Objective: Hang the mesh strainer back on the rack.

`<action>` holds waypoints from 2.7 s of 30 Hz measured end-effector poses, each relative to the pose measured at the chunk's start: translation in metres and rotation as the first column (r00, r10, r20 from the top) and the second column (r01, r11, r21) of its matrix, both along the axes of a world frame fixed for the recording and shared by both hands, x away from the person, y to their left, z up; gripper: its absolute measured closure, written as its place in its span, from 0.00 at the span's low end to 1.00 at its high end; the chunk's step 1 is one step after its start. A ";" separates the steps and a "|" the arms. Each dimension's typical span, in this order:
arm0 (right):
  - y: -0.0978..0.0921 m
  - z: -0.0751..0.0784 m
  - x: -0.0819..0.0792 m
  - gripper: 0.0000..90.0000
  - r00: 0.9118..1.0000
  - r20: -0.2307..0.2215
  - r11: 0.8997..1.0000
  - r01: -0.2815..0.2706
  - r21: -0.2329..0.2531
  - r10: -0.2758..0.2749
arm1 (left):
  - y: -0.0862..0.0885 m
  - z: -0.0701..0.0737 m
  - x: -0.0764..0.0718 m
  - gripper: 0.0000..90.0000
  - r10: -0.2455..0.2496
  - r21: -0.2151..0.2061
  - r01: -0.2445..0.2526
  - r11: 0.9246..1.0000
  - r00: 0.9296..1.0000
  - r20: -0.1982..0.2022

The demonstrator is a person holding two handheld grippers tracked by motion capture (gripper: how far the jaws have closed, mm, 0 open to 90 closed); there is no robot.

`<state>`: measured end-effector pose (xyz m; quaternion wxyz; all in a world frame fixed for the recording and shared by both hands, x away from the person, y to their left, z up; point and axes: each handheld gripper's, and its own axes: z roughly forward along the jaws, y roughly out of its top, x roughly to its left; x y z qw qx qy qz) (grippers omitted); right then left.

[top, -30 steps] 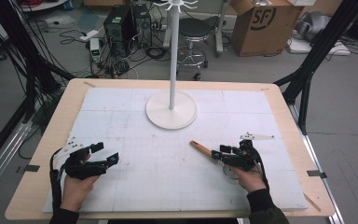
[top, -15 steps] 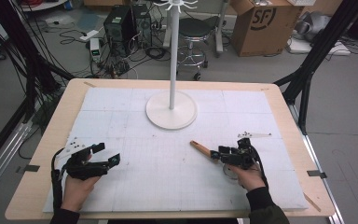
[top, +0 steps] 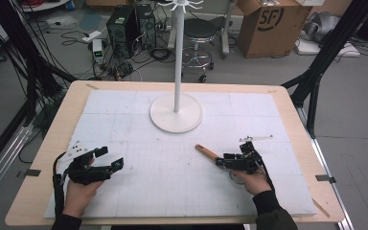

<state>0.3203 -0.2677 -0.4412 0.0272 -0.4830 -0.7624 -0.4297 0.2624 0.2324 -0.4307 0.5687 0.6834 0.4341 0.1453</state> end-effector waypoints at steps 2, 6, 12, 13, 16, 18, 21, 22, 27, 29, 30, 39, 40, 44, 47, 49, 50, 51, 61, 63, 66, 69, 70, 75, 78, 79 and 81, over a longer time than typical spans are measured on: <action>0.001 -0.001 0.001 0.46 1.000 -0.004 1.000 -0.007 -0.010 0.007 | 0.000 0.000 0.000 0.13 0.001 0.000 -0.001 1.000 1.000 -0.001; 0.003 -0.002 0.001 0.47 1.000 -0.020 1.000 -0.018 -0.026 0.018 | 0.000 0.000 0.000 0.13 0.001 0.000 -0.001 1.000 1.000 0.001; 0.003 -0.002 0.000 0.48 1.000 -0.018 0.999 -0.025 -0.038 0.025 | 0.000 0.000 0.000 0.13 0.000 0.000 0.000 1.000 1.000 0.000; 0.003 -0.002 0.000 0.48 0.999 -0.019 0.999 -0.029 -0.044 0.028 | 0.000 0.000 0.000 0.13 -0.001 0.000 0.001 1.000 1.000 0.000; 0.007 -0.001 0.000 0.50 0.999 -0.009 0.995 -0.042 -0.094 0.042 | 0.000 0.000 0.000 0.13 -0.001 0.004 0.001 1.000 1.000 0.000; 0.009 0.000 0.000 0.52 0.999 -0.002 0.993 -0.050 -0.110 0.050 | -0.001 0.000 0.000 0.13 -0.002 0.003 0.002 1.000 1.000 0.000; 0.012 0.001 -0.001 0.53 0.998 -0.002 0.989 -0.061 -0.132 0.061 | -0.001 0.000 0.000 0.13 -0.001 0.002 0.001 1.000 1.000 0.000; 0.013 0.001 -0.001 0.54 0.998 -0.001 0.987 -0.064 -0.145 0.065 | -0.001 0.000 0.000 0.13 -0.001 0.002 0.001 1.000 1.000 0.000; 0.016 0.002 -0.002 0.57 0.998 -0.004 0.984 -0.066 -0.167 0.066 | -0.001 0.000 0.000 0.13 -0.003 0.001 0.003 1.000 1.000 0.000; 0.017 0.002 -0.002 0.60 0.997 -0.001 0.980 -0.079 -0.183 0.080 | -0.001 0.000 0.000 0.13 -0.005 0.004 0.005 1.000 1.000 0.001; 0.018 0.002 -0.002 0.61 0.997 0.001 0.977 -0.080 -0.196 0.082 | -0.001 0.000 0.000 0.13 -0.005 0.003 0.005 1.000 1.000 0.000; 0.033 0.009 -0.002 0.63 0.993 0.008 0.934 -0.108 -0.341 0.118 | -0.001 0.000 0.000 0.13 -0.005 0.004 0.005 1.000 1.000 -0.001; 0.033 0.009 -0.002 0.64 0.992 0.012 0.931 -0.111 -0.348 0.123 | -0.001 0.000 0.000 0.13 -0.005 0.004 0.005 1.000 1.000 -0.001; 0.035 0.010 -0.001 0.70 0.990 0.017 0.916 -0.124 -0.382 0.141 | -0.001 0.000 0.000 0.13 -0.005 0.006 0.005 1.000 1.000 -0.002; 0.038 0.011 0.000 0.70 0.986 0.021 0.897 -0.139 -0.419 0.162 | -0.002 -0.001 0.000 0.13 -0.008 0.013 0.008 1.000 1.000 -0.003; 0.040 0.011 -0.001 0.70 0.985 0.021 0.889 -0.144 -0.435 0.170 | -0.003 -0.001 0.000 0.13 -0.009 0.013 0.009 1.000 1.000 -0.004; 0.041 0.011 -0.001 0.70 0.985 0.021 0.884 -0.143 -0.444 0.170 | -0.003 -0.001 0.000 0.13 -0.007 0.014 0.007 1.000 1.000 -0.003; 0.041 0.011 -0.001 0.70 0.985 0.024 0.881 -0.142 -0.451 0.170 | -0.003 -0.001 0.000 0.13 -0.008 0.015 0.008 1.000 1.000 -0.005; 0.042 0.012 -0.001 0.76 0.981 0.028 0.871 -0.159 -0.465 0.194 | -0.005 -0.002 0.000 0.13 -0.010 0.017 0.011 1.000 1.000 -0.007; 0.042 0.013 -0.001 0.77 0.979 0.037 0.864 -0.159 -0.478 0.201 | -0.005 -0.001 0.000 0.13 -0.008 0.015 0.008 1.000 1.000 -0.006; 0.043 0.013 -0.001 0.77 0.980 0.031 0.864 -0.157 -0.478 0.195 | -0.005 -0.002 0.000 0.13 -0.010 0.018 0.010 1.000 1.000 -0.008; 0.041 0.013 -0.001 0.77 0.980 0.035 0.870 -0.155 -0.468 0.194 | -0.005 -0.002 0.000 0.13 -0.010 0.018 0.010 1.000 1.000 -0.008; 0.041 0.014 -0.001 0.77 0.981 0.036 0.873 -0.154 -0.462 0.192 | -0.005 -0.002 0.001 0.13 -0.009 0.020 0.009 1.000 1.000 -0.008; 0.036 0.019 -0.001 0.79 0.982 0.050 0.903 -0.146 -0.403 0.182 | -0.005 -0.002 0.001 0.13 -0.010 0.022 0.010 1.000 1.000 -0.009; 0.037 0.020 -0.002 0.78 0.980 0.062 0.897 -0.149 -0.417 0.192 | -0.005 -0.002 0.001 0.13 -0.009 0.022 0.009 1.000 1.000 -0.009; 0.038 0.019 -0.002 0.78 0.979 0.060 0.893 -0.153 -0.423 0.196 | -0.005 -0.002 0.001 0.13 -0.010 0.021 0.011 1.000 1.000 -0.009; 0.041 0.020 -0.003 0.78 0.976 0.073 0.882 -0.154 -0.445 0.207 | -0.005 -0.002 0.001 0.13 -0.010 0.022 0.010 1.000 1.000 -0.009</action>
